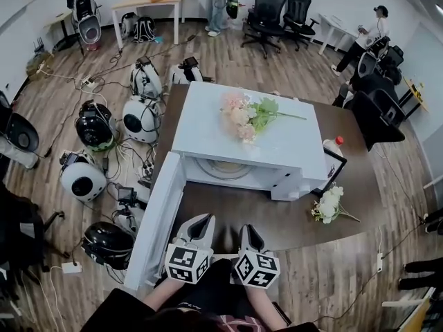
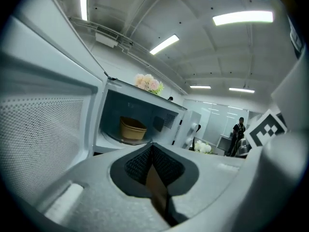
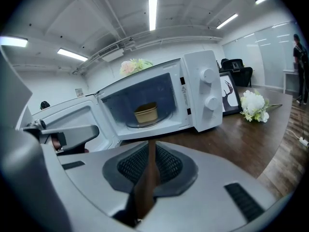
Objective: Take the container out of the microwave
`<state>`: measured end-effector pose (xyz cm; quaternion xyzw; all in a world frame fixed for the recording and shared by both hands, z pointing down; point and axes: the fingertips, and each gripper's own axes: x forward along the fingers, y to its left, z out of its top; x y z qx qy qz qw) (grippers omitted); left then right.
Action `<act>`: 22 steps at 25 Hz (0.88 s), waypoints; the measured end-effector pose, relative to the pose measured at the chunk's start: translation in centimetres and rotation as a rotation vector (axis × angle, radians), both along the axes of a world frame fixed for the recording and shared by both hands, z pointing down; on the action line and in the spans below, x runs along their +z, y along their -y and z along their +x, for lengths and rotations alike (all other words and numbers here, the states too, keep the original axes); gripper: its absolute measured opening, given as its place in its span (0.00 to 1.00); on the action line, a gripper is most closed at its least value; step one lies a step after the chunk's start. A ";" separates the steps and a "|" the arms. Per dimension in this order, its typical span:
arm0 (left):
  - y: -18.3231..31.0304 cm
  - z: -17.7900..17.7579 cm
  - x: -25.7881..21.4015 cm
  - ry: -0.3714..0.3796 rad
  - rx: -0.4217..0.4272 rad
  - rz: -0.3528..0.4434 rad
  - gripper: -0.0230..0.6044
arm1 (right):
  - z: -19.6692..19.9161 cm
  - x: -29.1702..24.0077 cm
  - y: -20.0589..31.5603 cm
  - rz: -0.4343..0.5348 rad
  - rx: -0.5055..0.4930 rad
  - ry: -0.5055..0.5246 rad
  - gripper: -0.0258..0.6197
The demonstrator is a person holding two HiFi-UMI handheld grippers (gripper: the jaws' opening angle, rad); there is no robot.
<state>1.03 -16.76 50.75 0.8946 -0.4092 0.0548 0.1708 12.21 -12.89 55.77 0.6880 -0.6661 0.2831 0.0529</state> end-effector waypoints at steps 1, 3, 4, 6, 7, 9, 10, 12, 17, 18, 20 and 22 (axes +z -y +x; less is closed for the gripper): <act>0.2 0.0 0.0 0.001 -0.001 -0.003 0.05 | 0.0 0.0 0.4 -0.001 -0.003 0.012 0.12; 0.6 0.0 0.3 0.019 -0.005 -0.006 0.05 | 0.2 0.0 1.2 -0.001 -0.006 0.046 0.16; 0.8 -0.1 0.4 0.026 -0.011 -0.008 0.05 | 0.5 -0.1 1.7 0.002 -0.006 0.057 0.18; 1.4 -0.1 0.5 0.031 -0.028 -0.012 0.05 | 1.2 -0.5 2.8 0.013 -0.009 0.061 0.19; 1.8 -0.1 0.5 0.033 -0.037 -0.014 0.05 | 1.5 -0.7 3.5 0.018 -0.013 0.059 0.20; 2.4 0.0 0.5 0.037 -0.049 -0.022 0.05 | 1.9 -1.2 4.8 0.027 -0.022 0.058 0.22; 2.6 0.1 0.6 0.040 -0.053 -0.026 0.05 | 2.1 -1.5 5.4 0.034 -0.028 0.060 0.24; 3.1 0.3 0.6 0.054 -0.069 -0.033 0.05 | 2.2 -2.1 6.8 0.050 -0.049 0.065 0.29; 4.2 0.4 0.7 0.060 -0.112 -0.034 0.05 | 1.7 -2.9 10.9 0.088 -0.101 0.085 0.32; 4.4 0.3 0.7 0.060 -0.119 -0.035 0.05 | 1.6 -3.1 11.8 0.095 -0.107 0.091 0.32; 4.7 0.2 0.8 0.062 -0.131 -0.040 0.05 | 1.6 -3.4 13.2 0.098 -0.111 0.089 0.32; 4.8 0.2 0.9 0.063 -0.141 -0.044 0.05 | 1.9 -3.5 14.4 0.096 -0.106 0.078 0.32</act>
